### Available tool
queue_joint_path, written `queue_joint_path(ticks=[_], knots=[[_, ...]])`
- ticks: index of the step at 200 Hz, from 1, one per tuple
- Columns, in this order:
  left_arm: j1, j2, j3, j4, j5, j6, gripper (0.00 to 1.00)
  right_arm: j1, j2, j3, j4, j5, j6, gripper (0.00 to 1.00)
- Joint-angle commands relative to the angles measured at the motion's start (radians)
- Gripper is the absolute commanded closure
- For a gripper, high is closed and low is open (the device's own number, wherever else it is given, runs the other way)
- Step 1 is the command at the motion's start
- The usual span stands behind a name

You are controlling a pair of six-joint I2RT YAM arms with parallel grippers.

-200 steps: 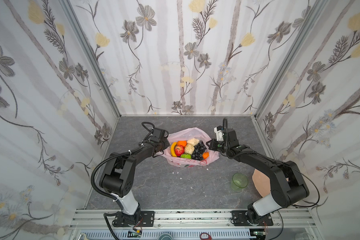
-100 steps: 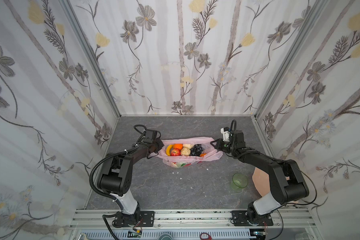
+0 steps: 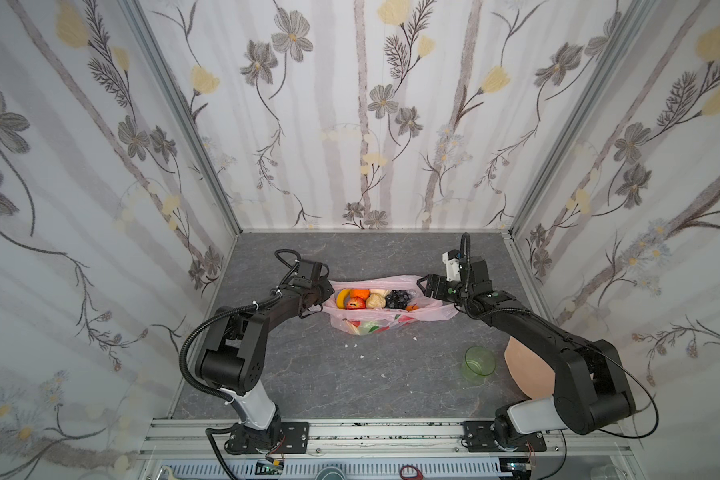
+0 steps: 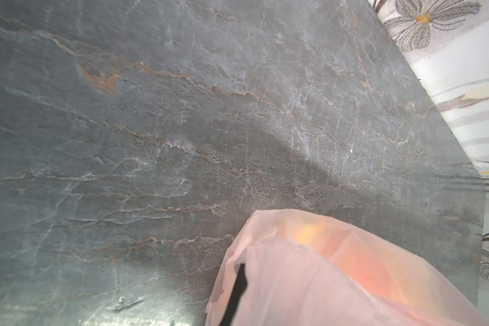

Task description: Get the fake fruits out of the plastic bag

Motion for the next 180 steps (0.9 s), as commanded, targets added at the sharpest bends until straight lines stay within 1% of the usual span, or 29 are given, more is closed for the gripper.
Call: queue_joint_path(ticks=[1,17,25,51,65,72,82,85,103,117,133,155,180], knots=[[-0.021,-0.017,-0.001,0.016,-0.068,-0.019,1.0,0.039,-0.028,0.019,-0.059,0.152,-0.026,0.15],[-0.044,-0.024,0.001,0.016,-0.089,-0.018,1.0,0.07,-0.031,0.02,-0.068,0.2,-0.024,0.15],[-0.056,-0.025,0.001,0.017,-0.095,-0.015,1.0,0.078,-0.031,0.008,-0.051,0.197,-0.017,0.15],[-0.104,-0.019,0.005,0.02,-0.104,-0.009,1.0,0.083,-0.015,-0.034,0.08,0.043,0.03,0.2],[-0.127,-0.018,0.005,0.02,-0.11,-0.012,1.0,0.102,-0.003,-0.029,0.104,0.03,0.047,0.2],[-0.135,-0.021,0.004,0.021,-0.113,-0.014,1.0,0.114,0.005,-0.017,0.094,0.052,0.051,0.19],[-0.151,-0.023,0.004,0.022,-0.118,-0.014,1.0,0.133,0.008,0.012,0.056,0.112,0.052,0.17],[-0.154,-0.023,0.005,0.022,-0.12,-0.014,1.0,0.138,0.036,0.021,0.041,0.132,0.052,0.16],[-0.164,-0.03,0.001,0.022,-0.13,-0.019,1.0,0.153,0.081,0.077,-0.055,0.235,0.061,0.12],[-0.163,-0.041,-0.002,0.023,-0.14,-0.022,1.0,0.157,0.093,0.087,-0.099,0.291,0.068,0.11],[-0.163,-0.056,-0.011,0.025,-0.153,-0.024,1.0,0.157,0.094,0.087,-0.144,0.404,0.075,0.11],[-0.165,-0.075,-0.034,0.033,-0.189,-0.031,1.0,0.164,0.089,0.09,-0.168,0.448,0.055,0.13],[-0.168,-0.082,-0.041,0.042,-0.189,-0.035,1.0,0.216,0.099,0.147,-0.221,0.522,0.037,0.13]])
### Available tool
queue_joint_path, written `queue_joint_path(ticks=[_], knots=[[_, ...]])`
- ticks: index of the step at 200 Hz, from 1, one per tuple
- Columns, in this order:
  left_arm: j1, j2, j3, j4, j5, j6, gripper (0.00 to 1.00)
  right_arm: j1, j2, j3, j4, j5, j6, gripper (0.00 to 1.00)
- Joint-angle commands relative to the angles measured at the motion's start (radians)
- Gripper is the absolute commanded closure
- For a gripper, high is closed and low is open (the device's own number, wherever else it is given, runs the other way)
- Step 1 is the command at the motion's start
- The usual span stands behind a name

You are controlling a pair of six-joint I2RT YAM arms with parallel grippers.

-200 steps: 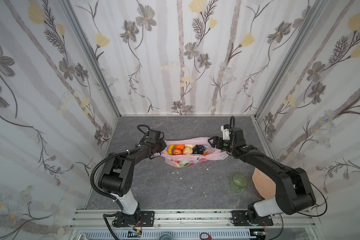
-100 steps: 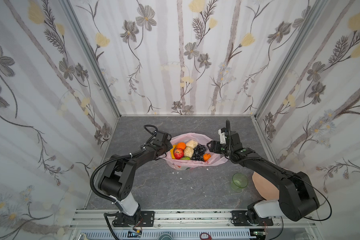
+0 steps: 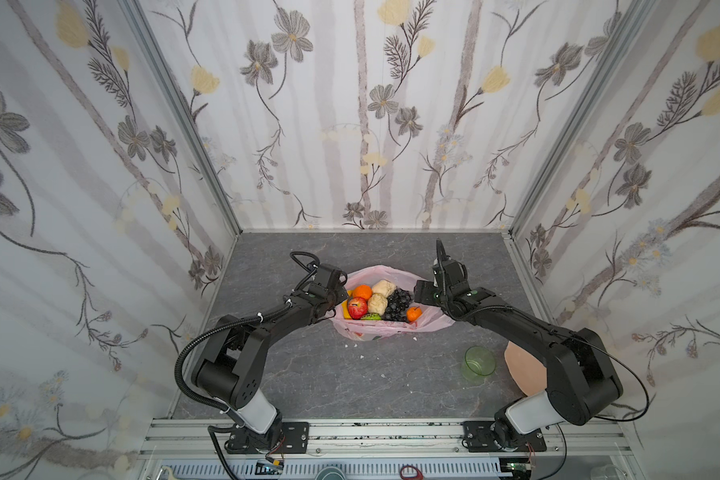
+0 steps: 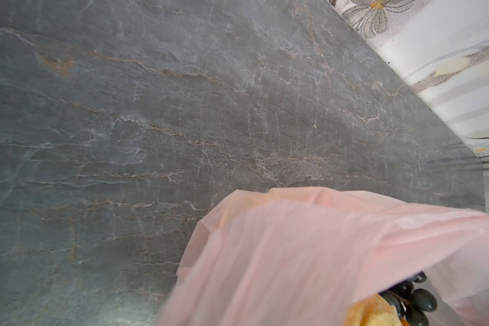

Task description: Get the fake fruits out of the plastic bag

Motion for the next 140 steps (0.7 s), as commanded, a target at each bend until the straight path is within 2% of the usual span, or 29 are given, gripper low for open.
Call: queue_joint_path(ticks=[1,21,48,65,109,140], knots=[[-0.004,-0.013,-0.007,0.032,-0.033,-0.012,1.0,0.039,0.012,0.054,-0.052,0.123,-0.018,0.13],[-0.012,-0.026,-0.011,0.038,-0.041,-0.016,1.0,0.074,0.063,0.117,-0.101,0.167,-0.016,0.1],[-0.027,-0.054,-0.015,0.047,-0.043,-0.01,1.0,0.075,0.151,0.164,-0.108,0.136,0.0,0.06],[-0.034,-0.072,-0.024,0.054,-0.044,-0.007,1.0,0.076,0.176,0.188,-0.1,0.093,0.004,0.07],[-0.028,-0.066,-0.038,0.053,-0.052,-0.007,1.0,0.125,0.076,0.206,-0.151,0.11,-0.03,0.13],[-0.021,-0.05,-0.031,0.053,-0.041,-0.01,1.0,0.143,-0.014,0.148,-0.204,0.181,-0.039,0.09]])
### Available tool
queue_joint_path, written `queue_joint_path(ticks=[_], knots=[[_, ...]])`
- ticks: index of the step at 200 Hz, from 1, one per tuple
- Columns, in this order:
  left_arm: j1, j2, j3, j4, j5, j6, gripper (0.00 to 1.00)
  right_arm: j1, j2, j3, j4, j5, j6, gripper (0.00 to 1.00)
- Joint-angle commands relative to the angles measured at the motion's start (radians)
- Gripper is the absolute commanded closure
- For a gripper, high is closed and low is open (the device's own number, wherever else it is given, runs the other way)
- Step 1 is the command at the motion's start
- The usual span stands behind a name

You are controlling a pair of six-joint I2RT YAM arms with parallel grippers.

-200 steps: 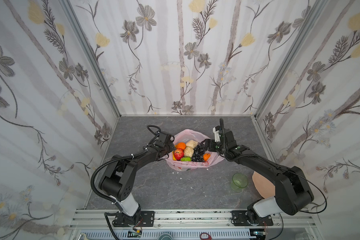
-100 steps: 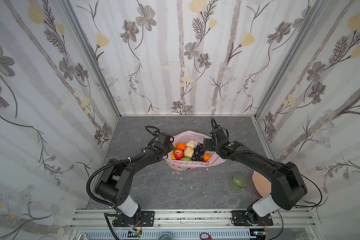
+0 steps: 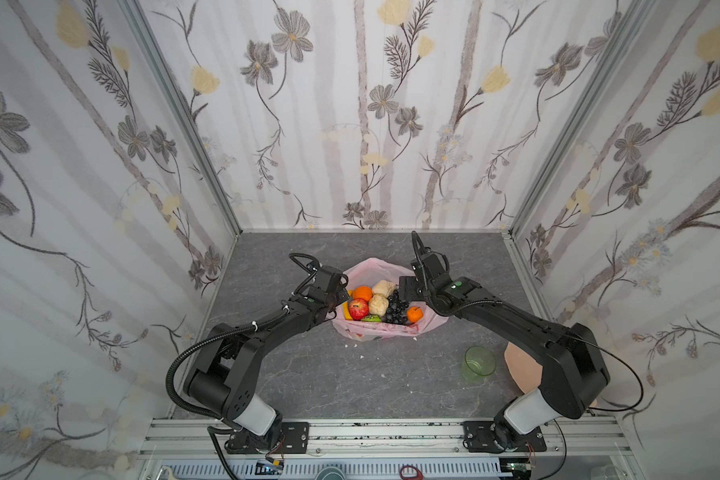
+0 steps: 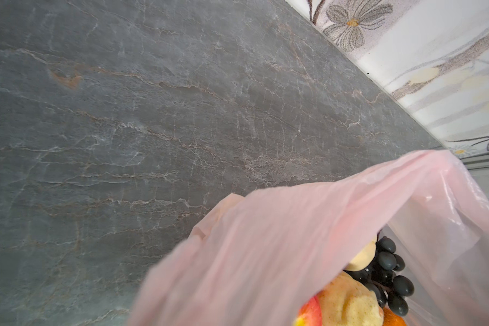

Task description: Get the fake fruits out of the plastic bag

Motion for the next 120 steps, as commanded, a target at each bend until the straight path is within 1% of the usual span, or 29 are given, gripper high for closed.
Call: queue_joint_path(ticks=[1,10,22,42,59,76,102,120], knots=[[0.005,0.009,0.004,0.024,-0.006,-0.01,1.0,0.007,-0.046,-0.035,-0.056,0.076,-0.013,0.09],[0.005,0.012,0.005,0.024,-0.006,-0.01,1.0,0.012,-0.051,-0.053,-0.073,0.096,-0.014,0.04],[0.005,0.012,0.004,0.024,-0.005,-0.012,1.0,0.022,-0.048,-0.069,-0.096,0.117,-0.009,0.03],[0.006,0.013,0.003,0.024,-0.002,-0.013,1.0,0.047,-0.036,-0.099,-0.102,0.14,0.025,0.03],[0.007,0.013,-0.003,0.024,-0.003,-0.016,1.0,0.05,-0.01,-0.129,-0.076,0.139,0.057,0.06],[0.02,0.012,-0.017,0.025,0.007,-0.035,1.0,0.05,0.034,-0.137,-0.069,0.15,0.07,0.14],[0.094,0.004,-0.078,0.069,0.085,-0.074,1.0,0.044,0.053,-0.176,-0.023,0.137,0.078,0.25],[0.134,-0.01,-0.117,0.094,0.104,-0.078,1.0,0.031,0.06,-0.222,0.045,0.117,0.06,0.38]])
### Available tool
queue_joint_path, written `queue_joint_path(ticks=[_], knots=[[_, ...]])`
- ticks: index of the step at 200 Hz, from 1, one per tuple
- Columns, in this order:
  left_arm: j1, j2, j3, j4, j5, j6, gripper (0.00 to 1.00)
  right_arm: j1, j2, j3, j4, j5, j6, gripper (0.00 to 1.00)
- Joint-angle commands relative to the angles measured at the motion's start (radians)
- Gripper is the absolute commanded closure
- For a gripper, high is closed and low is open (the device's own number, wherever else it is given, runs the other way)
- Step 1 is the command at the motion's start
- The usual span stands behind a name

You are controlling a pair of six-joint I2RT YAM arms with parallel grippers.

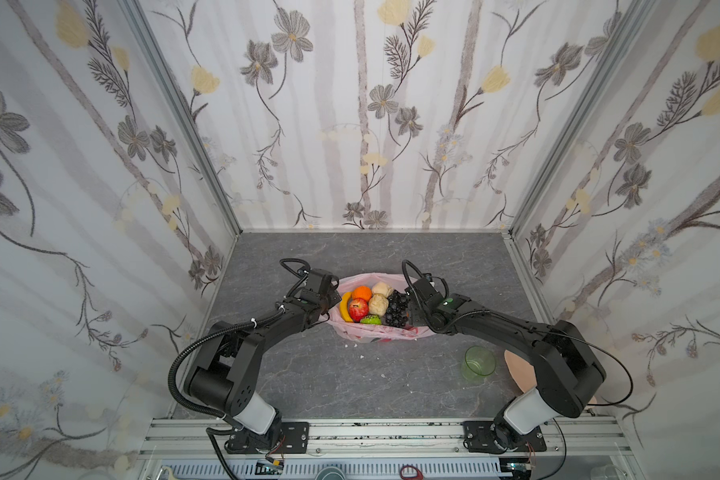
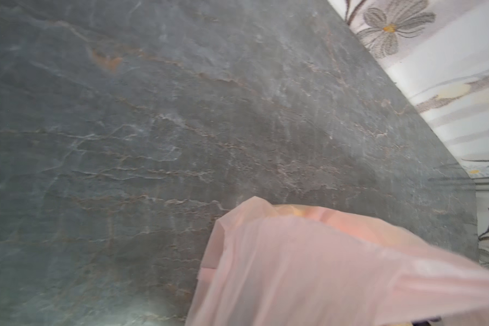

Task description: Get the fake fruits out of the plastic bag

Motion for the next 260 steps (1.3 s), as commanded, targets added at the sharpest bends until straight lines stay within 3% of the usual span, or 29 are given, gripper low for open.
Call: queue_joint_path(ticks=[1,41,65,87,105,132,164,211,260], knots=[[0.04,-0.019,-0.043,0.058,0.048,-0.032,1.0,-0.014,0.014,-0.04,0.107,-0.004,0.006,0.39],[0.177,-0.08,-0.17,0.175,0.155,-0.084,1.0,-0.034,0.072,-0.03,0.232,-0.127,-0.034,0.66],[0.265,-0.134,-0.233,0.241,0.22,-0.105,1.0,-0.036,0.127,0.054,0.285,-0.186,-0.065,0.75],[0.306,-0.178,-0.232,0.247,0.248,-0.065,1.0,-0.031,0.201,0.2,0.255,-0.228,-0.094,0.76],[0.294,-0.186,-0.209,0.216,0.258,-0.049,0.99,-0.021,0.245,0.286,0.233,-0.239,-0.102,0.7],[0.256,-0.201,-0.206,0.191,0.243,-0.039,0.7,-0.016,0.245,0.31,0.198,-0.171,-0.102,0.49],[0.174,-0.221,-0.181,0.096,0.118,-0.043,0.46,-0.011,0.183,0.278,0.175,-0.126,-0.116,0.33],[0.032,-0.176,-0.092,-0.057,-0.113,-0.089,0.28,0.034,0.134,0.265,0.159,-0.126,-0.109,0.29],[-0.063,-0.127,-0.033,-0.096,-0.16,-0.103,0.23,0.052,0.08,0.206,0.172,-0.13,-0.089,0.28]])
